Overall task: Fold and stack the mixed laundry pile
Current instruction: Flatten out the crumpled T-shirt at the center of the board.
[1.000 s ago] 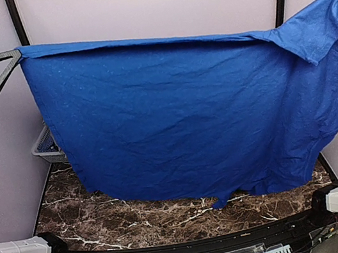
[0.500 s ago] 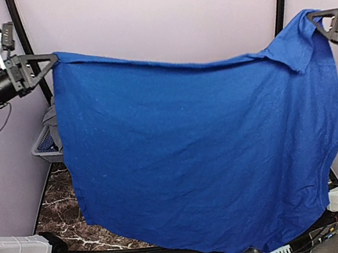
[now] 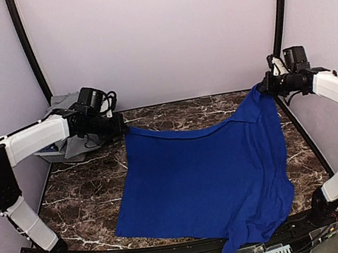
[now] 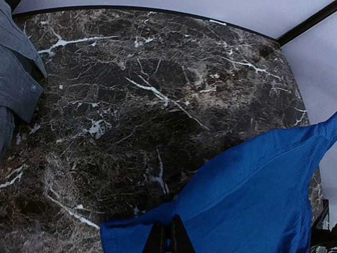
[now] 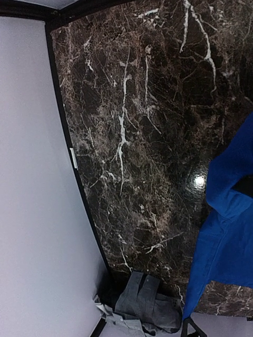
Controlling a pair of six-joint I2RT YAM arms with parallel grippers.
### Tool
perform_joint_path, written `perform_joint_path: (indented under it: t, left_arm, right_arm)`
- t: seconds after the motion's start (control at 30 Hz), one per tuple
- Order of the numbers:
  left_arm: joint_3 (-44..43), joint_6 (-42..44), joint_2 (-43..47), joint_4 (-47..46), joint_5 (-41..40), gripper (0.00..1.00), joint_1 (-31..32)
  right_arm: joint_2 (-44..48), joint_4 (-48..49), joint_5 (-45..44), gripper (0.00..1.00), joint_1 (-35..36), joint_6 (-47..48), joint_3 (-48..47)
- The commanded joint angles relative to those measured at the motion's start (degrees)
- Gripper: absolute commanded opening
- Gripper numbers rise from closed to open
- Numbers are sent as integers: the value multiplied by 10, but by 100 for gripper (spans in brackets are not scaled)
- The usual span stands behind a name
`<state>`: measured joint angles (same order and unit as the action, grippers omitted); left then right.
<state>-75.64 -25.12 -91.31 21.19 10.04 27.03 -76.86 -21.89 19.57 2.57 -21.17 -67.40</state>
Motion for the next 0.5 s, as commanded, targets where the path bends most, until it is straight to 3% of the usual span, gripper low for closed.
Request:
perform_joint_path:
  t: [0.0, 0.27, 0.47]
  left_arm:
    - [-47, -9, -90, -63, -47, 0, -20]
    - [-161, 2, -214, -61, -39, 0, -74]
    - [-233, 9, -271, -21, -15, 0, -90]
  right_arm:
    - [-106, 122, 2, 0, -5, 8, -38]
    - [-281, 119, 13, 0, -5, 16, -165]
    - [-340, 98, 35, 0, -6, 0, -234]
